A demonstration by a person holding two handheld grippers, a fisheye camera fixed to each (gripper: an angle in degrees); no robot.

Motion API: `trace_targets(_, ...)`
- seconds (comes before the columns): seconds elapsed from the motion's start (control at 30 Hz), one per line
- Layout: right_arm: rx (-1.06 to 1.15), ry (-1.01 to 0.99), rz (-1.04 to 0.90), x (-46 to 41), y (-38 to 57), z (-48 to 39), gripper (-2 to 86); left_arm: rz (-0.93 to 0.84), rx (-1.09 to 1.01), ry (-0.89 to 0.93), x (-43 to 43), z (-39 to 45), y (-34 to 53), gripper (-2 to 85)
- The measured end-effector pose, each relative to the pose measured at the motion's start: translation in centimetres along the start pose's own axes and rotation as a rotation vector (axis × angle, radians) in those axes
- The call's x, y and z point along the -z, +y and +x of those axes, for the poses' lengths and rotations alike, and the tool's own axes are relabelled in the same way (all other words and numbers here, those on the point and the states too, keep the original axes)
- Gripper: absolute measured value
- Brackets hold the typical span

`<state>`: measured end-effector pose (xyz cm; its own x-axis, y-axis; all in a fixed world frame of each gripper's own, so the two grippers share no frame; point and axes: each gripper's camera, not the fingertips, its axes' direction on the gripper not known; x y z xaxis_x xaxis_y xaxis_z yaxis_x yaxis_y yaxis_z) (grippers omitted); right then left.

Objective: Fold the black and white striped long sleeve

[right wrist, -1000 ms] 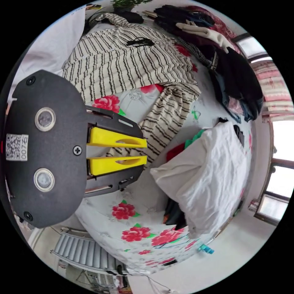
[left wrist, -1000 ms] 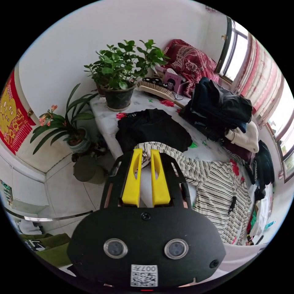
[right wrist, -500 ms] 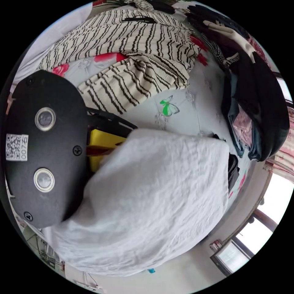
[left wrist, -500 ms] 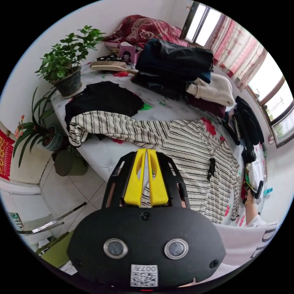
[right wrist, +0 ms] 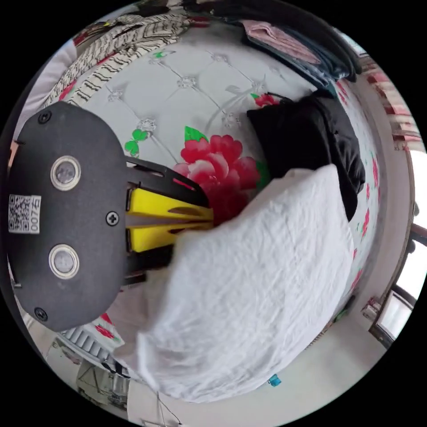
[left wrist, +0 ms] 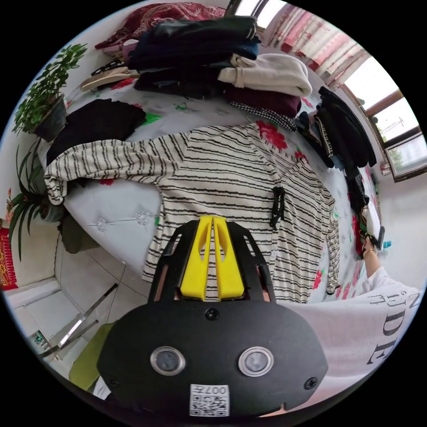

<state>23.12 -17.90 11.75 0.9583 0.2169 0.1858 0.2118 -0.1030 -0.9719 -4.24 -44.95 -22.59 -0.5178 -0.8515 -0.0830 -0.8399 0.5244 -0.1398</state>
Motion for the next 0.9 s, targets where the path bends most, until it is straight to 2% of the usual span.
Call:
trace_targets(0.13, 0.098, -0.293, 0.174, 4.7, 9.4, -3.6, 4.3, -0.041, -0.074, 0.040, -2.3, 1.2, -1.1, -1.0)
trace_targets(0.23, 0.175, -0.443, 0.169, 6.9, 18.5, -7.1, 7.4, -0.074, -0.136, 0.065, -4.1, 1.7, -1.7, -1.0)
trace_targets(0.3, 0.202, -0.461, 0.105, 7.8, 23.4, -9.0, 8.9, -0.089, -0.168, 0.101, -5.0, 1.4, -2.0, -1.0)
trace_targets(0.5, 0.217, -0.327, -0.058, 7.7, 33.7, -14.6, 9.8, -0.092, -0.281, 0.131, -6.0, -0.5, -1.7, -1.0)
trace_targets(0.53, 0.184, -0.314, -0.021, 7.7, 34.5, -15.1, 8.1, -0.090, -0.293, 0.133, -6.0, -0.7, -1.5, -1.0)
trace_targets(0.7, 0.086, -0.124, -0.065, 8.5, 33.2, -16.7, 1.4, -0.068, -0.340, 0.182, -6.0, -5.0, -0.1, -1.0)
trace_targets(0.83, 0.059, 0.193, 0.217, 18.0, 31.1, -15.3, 0.3, -0.020, -0.361, 0.205, -5.4, -9.0, 1.2, -1.0)
trace_targets(0.9, 0.041, 0.289, 0.318, 22.3, 30.9, -14.4, 0.1, -0.013, -0.365, 0.220, -5.8, -11.8, 2.2, -1.0)
